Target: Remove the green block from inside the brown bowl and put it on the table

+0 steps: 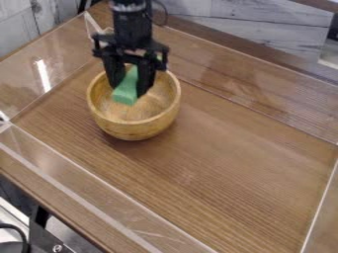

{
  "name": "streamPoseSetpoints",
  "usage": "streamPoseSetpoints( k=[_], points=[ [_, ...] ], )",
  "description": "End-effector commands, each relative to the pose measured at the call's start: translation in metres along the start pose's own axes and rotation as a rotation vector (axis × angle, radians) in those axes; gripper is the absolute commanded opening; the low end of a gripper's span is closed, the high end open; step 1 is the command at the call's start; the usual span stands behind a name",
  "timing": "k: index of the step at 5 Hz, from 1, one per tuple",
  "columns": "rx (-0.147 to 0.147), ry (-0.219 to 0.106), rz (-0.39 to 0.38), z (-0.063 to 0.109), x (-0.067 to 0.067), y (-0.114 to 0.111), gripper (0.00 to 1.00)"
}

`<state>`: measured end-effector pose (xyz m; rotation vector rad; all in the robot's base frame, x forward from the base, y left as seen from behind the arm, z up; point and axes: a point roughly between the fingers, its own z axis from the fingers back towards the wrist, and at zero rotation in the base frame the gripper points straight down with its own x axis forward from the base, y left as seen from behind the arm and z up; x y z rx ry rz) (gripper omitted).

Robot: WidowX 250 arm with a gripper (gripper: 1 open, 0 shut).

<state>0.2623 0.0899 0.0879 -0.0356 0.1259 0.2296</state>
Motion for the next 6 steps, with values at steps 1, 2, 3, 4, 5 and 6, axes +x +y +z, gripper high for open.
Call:
streamPoseSetpoints(
  k=[1, 2, 3, 4, 5, 6],
  points=[
    [-0.023, -0.096, 0.019, 0.06, -0.006, 0.003, 0.0],
    [-0.035, -0.118, 0.042, 0.079, -0.018, -0.027, 0.0],
    [-0.035, -0.114, 0.02, 0.084, -0.031, -0.063, 0.0],
    [-0.016, -0.113, -0.064, 0.06, -0.043, -0.09, 0.0],
    [-0.002, -0.12, -0.134, 0.034, -0.053, -0.107, 0.0],
    [0.012, -0.13, -0.122, 0.018, -0.058, -0.129, 0.0]
  ],
)
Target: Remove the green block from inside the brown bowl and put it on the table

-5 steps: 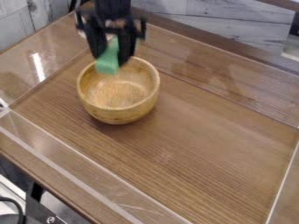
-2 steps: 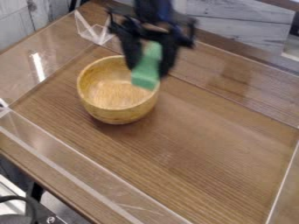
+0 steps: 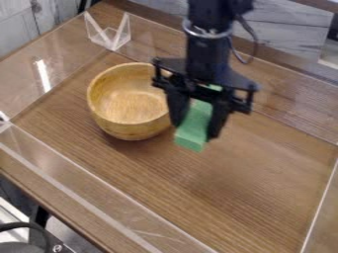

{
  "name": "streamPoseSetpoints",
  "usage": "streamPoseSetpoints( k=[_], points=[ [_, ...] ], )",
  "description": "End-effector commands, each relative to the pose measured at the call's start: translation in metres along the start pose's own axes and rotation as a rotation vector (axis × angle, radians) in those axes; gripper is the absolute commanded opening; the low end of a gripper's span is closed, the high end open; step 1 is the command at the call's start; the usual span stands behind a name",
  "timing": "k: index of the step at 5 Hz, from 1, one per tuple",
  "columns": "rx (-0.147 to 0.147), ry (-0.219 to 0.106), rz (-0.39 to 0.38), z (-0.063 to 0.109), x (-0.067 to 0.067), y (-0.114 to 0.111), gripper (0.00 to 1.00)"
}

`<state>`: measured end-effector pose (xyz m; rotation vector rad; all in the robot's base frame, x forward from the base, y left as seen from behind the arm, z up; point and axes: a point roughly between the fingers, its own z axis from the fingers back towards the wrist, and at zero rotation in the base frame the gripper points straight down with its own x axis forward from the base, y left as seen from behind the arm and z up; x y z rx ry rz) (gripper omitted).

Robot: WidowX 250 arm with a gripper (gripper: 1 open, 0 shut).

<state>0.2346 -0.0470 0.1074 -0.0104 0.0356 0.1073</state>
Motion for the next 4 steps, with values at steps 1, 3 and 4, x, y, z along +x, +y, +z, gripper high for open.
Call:
streamPoseSetpoints(
  k=[1, 3, 4],
  points=[
    [-0.013, -0.048, 0.015, 0.007, 0.007, -0.005, 0.0],
    [-0.015, -0.056, -0.074, 0.002, -0.002, 0.021, 0.0],
    [-0.019, -0.07, -0.022, -0.003, 0.007, 0.021, 0.0]
  ],
)
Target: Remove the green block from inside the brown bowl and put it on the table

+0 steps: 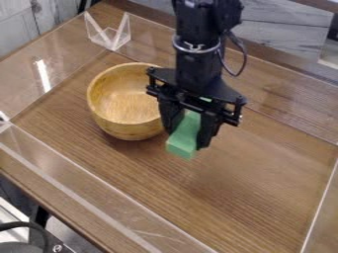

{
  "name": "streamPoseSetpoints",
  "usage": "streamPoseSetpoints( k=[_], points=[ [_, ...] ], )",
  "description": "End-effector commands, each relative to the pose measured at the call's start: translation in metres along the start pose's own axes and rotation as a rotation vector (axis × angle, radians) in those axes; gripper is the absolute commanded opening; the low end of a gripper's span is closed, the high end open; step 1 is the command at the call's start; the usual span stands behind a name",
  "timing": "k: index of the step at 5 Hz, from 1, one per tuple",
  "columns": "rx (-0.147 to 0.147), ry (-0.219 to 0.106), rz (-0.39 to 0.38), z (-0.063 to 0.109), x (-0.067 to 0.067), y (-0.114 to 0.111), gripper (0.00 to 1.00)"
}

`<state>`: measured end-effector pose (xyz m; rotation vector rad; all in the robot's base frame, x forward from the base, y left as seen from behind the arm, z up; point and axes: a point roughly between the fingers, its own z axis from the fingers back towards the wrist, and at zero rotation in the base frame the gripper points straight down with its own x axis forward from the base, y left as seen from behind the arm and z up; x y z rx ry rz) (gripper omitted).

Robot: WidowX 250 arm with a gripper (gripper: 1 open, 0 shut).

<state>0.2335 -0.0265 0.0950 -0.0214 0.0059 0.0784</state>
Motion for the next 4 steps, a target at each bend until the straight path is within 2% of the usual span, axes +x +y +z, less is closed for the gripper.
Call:
streamPoseSetpoints(
  k=[1, 3, 4],
  points=[
    [-0.007, -0.045, 0.057, 0.0068, 0.0134, -0.0005, 0.0],
    [-0.009, -0.051, 0.209, 0.0125, 0.0066, -0.0056, 0.0],
    [-0.012, -0.049, 0.154, 0.0041, 0.0077, 0.001, 0.0]
  ],
)
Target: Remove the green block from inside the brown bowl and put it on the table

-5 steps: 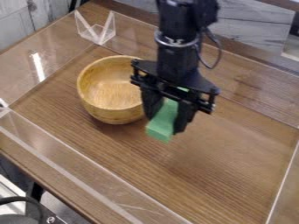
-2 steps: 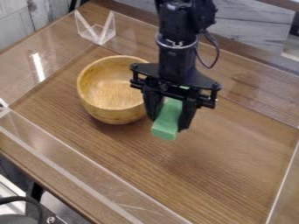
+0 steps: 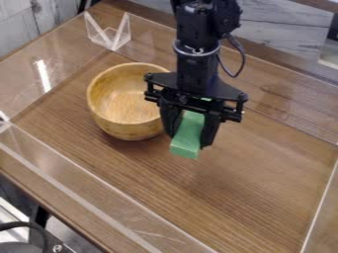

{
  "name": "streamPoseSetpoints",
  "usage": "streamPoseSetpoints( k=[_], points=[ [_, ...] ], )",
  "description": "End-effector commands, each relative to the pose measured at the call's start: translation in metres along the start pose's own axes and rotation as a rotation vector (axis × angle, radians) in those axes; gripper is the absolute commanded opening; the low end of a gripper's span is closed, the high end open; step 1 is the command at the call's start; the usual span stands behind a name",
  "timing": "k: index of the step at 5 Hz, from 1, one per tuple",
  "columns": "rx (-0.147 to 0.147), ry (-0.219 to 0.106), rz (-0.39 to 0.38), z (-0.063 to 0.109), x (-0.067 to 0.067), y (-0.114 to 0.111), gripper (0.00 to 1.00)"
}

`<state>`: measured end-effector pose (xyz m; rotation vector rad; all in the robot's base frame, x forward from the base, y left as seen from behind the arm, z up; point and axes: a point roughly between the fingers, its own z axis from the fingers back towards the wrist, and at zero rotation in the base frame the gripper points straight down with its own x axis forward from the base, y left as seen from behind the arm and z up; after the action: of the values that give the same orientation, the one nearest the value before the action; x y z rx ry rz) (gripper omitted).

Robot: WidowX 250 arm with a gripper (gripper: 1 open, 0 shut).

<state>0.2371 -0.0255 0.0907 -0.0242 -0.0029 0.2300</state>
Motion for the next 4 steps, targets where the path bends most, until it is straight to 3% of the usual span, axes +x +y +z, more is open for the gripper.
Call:
streamPoseSetpoints(
  k=[1, 2, 3, 4],
  points=[
    [-0.015, -0.033, 0.017, -0.005, -0.002, 0.006, 0.0],
    [-0.026, -0.04, -0.031, -0.007, 0.002, 0.018, 0.0],
    [-0.031, -0.04, -0.068, -0.007, 0.004, 0.027, 1.0],
    [-0.042, -0.033, -0.135, 0.005, 0.009, 0.016, 1.0]
  ],
)
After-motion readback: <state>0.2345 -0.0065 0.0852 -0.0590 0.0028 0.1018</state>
